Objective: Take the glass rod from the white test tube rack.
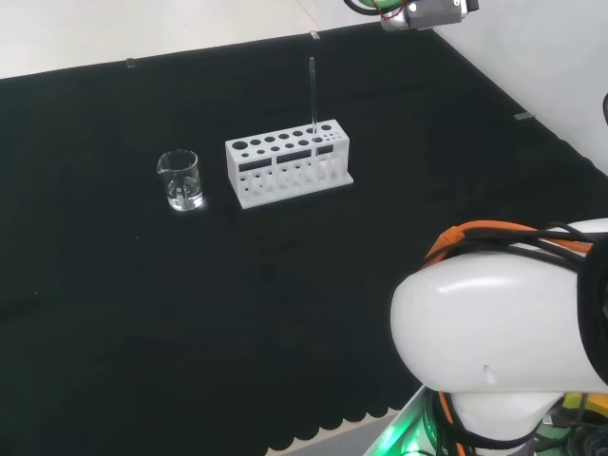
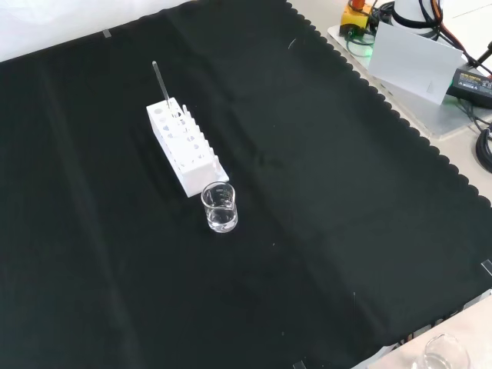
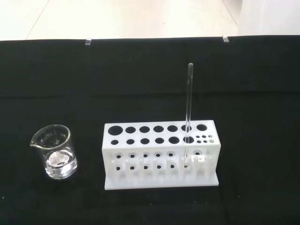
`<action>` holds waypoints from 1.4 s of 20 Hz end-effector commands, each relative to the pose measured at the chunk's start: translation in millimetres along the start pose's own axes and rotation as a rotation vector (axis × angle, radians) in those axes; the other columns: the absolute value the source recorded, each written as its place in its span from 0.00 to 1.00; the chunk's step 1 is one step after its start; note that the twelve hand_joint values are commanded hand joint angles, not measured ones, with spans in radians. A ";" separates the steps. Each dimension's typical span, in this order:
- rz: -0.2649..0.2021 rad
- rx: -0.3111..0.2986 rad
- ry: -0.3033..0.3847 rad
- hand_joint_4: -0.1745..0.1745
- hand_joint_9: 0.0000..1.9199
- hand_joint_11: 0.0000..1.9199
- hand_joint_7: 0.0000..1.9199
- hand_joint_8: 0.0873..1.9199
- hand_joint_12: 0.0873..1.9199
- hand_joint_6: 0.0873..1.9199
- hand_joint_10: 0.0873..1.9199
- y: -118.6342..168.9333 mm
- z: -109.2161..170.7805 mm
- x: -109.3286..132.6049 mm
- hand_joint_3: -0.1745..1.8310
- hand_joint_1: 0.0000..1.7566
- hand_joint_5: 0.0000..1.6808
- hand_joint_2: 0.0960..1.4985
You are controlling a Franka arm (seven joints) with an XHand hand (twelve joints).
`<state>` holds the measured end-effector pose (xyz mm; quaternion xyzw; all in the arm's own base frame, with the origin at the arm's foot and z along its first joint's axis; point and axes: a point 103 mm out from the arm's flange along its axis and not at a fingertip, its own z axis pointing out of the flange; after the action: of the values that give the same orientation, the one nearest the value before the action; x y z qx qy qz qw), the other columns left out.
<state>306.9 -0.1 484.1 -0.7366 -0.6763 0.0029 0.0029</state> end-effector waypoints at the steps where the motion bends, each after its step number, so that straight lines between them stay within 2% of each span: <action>1: -0.001 -0.007 -0.007 0.34 0.00 0.00 0.00 0.10 0.48 0.00 0.20 0.6 0.2 1.3 0.39 0.32 0.00 0.52; 5: -0.005 0.003 -0.014 0.34 0.00 0.00 0.00 0.08 0.47 0.00 0.18 2.6 3.7 4.1 0.34 0.32 0.00 0.55; 13: -0.001 0.016 -0.010 0.34 0.00 0.00 0.00 0.08 0.47 0.00 0.18 4.4 9.1 2.5 0.34 0.32 0.00 0.56; 19: -0.017 0.026 0.004 0.34 0.00 0.00 0.00 0.10 0.47 0.00 0.19 7.2 22.6 0.2 0.32 0.31 0.00 0.57; 21: -0.024 0.025 0.034 0.34 0.00 0.00 0.00 0.12 0.47 0.00 0.20 10.7 25.7 -0.1 0.32 0.31 0.01 0.57; 24: -0.039 0.021 0.039 0.34 0.00 0.00 0.00 0.15 0.48 0.00 0.22 20.5 31.7 0.0 0.31 0.31 0.02 0.59; 28: -0.043 0.033 0.057 0.34 0.00 0.00 0.00 0.18 0.49 0.00 0.26 44.6 43.6 -6.9 0.31 0.29 0.03 0.61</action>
<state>325.9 -2.9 453.6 -0.7263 -0.6870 0.0003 0.0233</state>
